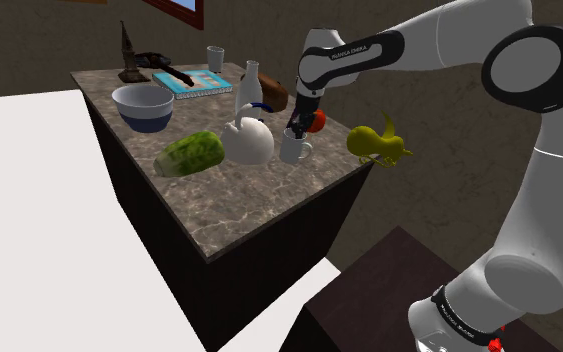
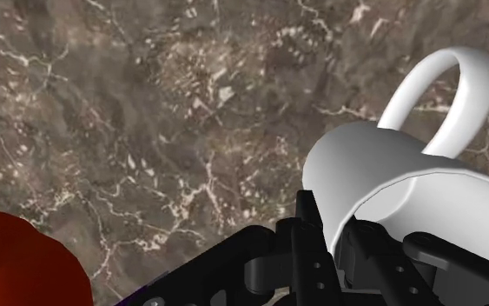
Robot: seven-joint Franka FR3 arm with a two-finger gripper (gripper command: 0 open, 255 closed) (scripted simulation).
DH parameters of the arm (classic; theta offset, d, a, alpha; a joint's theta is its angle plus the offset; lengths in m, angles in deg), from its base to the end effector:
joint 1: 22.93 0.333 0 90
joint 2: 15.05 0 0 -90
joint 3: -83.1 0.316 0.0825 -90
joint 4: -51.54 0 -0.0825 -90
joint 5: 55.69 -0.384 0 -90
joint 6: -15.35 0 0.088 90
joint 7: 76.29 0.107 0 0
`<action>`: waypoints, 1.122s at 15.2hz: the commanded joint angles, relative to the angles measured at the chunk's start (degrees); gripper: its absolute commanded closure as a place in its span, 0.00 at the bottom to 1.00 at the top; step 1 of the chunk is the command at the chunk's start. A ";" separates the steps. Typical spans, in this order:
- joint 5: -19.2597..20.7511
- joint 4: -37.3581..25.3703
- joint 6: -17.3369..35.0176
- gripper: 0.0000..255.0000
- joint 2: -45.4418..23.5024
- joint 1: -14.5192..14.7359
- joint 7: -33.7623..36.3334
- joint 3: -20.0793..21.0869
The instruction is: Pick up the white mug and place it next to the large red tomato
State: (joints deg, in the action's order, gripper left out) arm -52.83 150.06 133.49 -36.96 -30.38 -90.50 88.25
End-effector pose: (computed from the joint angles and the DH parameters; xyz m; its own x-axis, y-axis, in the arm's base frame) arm 0.6501 -0.0339 0.3625 0.9737 0.2243 -0.0394 0.2245 -0.9745 -0.0001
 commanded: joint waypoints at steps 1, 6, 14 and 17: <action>0.00 0.00 0.01 0.00 0.01 0.00 0.00 0.00; 0.00 0.00 0.00 0.00 0.00 0.00 0.00 0.00; -0.29 -4.43 -6.50 0.00 2.08 0.02 -0.20 0.14; -0.29 -4.43 -6.50 0.00 2.08 0.02 -0.20 0.14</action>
State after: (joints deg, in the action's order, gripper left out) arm -53.12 145.62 127.00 -34.89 -30.37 -90.70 88.38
